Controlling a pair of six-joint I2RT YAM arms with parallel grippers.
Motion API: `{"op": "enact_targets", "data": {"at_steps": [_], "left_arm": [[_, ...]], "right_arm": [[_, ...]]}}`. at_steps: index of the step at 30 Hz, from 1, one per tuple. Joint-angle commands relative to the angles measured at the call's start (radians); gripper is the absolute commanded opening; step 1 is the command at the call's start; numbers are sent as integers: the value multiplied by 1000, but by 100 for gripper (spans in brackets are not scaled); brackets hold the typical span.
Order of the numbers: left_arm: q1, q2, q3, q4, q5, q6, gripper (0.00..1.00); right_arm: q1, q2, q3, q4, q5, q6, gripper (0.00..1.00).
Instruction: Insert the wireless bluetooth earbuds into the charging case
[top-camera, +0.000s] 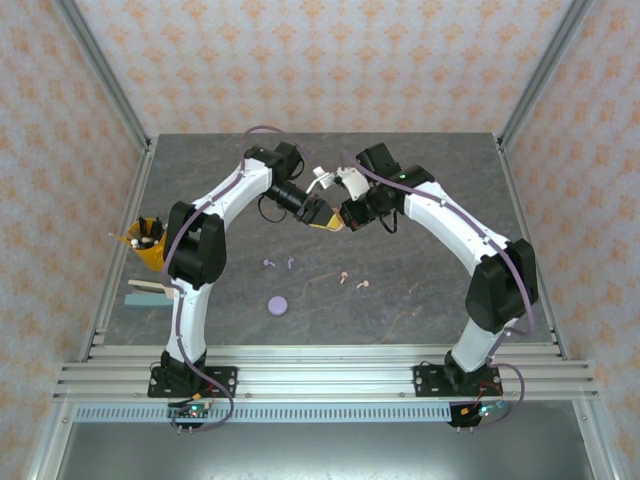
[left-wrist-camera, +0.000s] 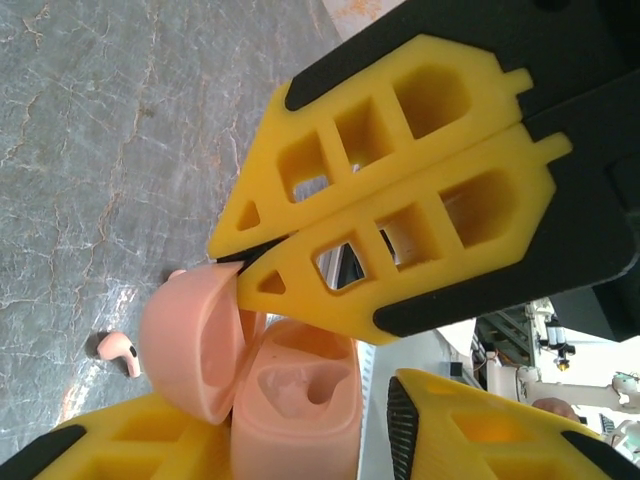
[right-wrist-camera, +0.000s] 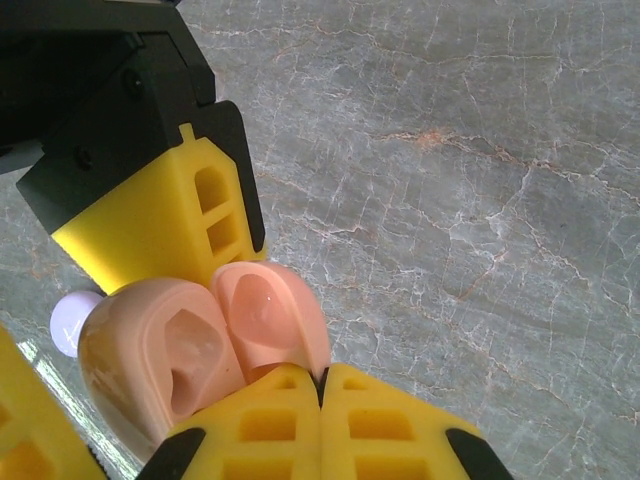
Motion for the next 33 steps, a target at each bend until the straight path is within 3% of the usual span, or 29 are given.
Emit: {"op": "enact_targets", "data": {"at_steps": [1, 9, 16, 19, 26, 29, 33], "left_arm": [[-9, 13, 37, -21, 30, 18, 39], [-8, 19, 38, -38, 38, 32, 26], [-7, 21, 38, -76, 41, 72, 8], [-4, 19, 38, -90, 64, 88, 0], [21, 4, 24, -89, 52, 99, 0], [33, -5, 13, -72, 38, 94, 0], [36, -65, -68, 132, -103, -85, 0]], "right_arm": [[7, -11, 16, -11, -6, -2, 0], [6, -10, 14, -4, 1, 3, 0], [6, -11, 27, -1, 44, 18, 0], [6, -14, 37, 0, 75, 32, 8], [-29, -79, 40, -9, 45, 80, 39], [-60, -135, 10, 0, 14, 112, 46], [-110, -222, -55, 34, -30, 166, 56]]}}
